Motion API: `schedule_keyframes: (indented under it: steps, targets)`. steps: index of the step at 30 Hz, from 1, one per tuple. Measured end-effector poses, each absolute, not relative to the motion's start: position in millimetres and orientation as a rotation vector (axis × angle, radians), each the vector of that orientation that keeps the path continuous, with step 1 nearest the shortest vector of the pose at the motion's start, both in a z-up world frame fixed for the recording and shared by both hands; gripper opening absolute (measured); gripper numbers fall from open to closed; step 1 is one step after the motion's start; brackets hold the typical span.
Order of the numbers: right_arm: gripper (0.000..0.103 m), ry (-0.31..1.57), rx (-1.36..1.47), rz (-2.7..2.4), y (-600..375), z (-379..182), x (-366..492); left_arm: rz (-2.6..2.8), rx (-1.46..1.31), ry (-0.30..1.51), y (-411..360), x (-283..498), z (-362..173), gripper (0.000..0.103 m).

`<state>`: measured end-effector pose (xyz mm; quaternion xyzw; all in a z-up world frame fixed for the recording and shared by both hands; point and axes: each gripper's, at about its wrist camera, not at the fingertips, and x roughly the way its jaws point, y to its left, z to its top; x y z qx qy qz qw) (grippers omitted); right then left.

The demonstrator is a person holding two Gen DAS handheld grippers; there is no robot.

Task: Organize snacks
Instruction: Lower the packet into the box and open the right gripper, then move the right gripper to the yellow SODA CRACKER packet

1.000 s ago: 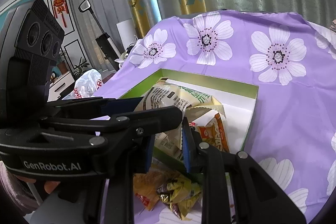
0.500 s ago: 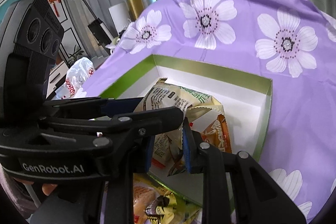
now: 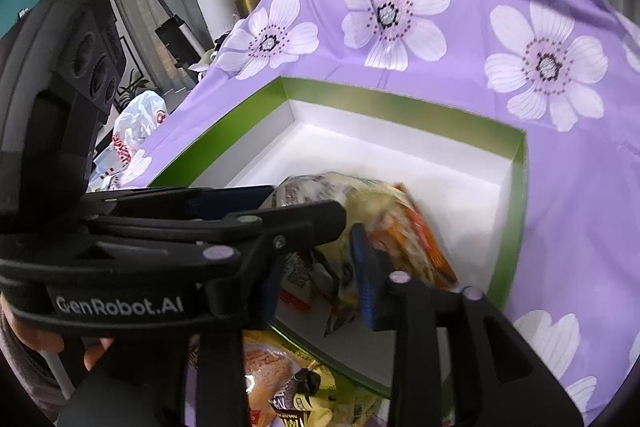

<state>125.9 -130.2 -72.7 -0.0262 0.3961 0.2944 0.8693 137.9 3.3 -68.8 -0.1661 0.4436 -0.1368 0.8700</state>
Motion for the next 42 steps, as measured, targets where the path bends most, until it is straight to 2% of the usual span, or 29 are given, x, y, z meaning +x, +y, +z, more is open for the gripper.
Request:
schedule_keyframes:
  steps: [12,16,19,27,35,42]
  targets:
    - [0.06,0.751,0.009,0.585,-166,-47,75,-0.241,-0.34,0.852,24,91,-29,0.082]
    - [0.068,0.732,0.038,0.587,-178,-41,50,-0.214,-0.335,0.828,33,68,-17,0.084]
    - [0.069,0.725,0.055,0.586,-185,-38,33,-0.198,-0.346,0.816,41,49,-10,0.095]
    - [0.072,0.721,0.075,0.6,-197,-38,-7,-0.12,-0.353,0.797,66,-3,-1,0.096]
    - [0.072,0.741,0.081,0.655,-194,-53,-35,0.088,-0.377,0.784,93,-39,-26,0.097]
    - [0.072,0.781,0.034,0.734,-164,-79,-55,0.107,-0.415,0.886,93,-32,-72,0.097]
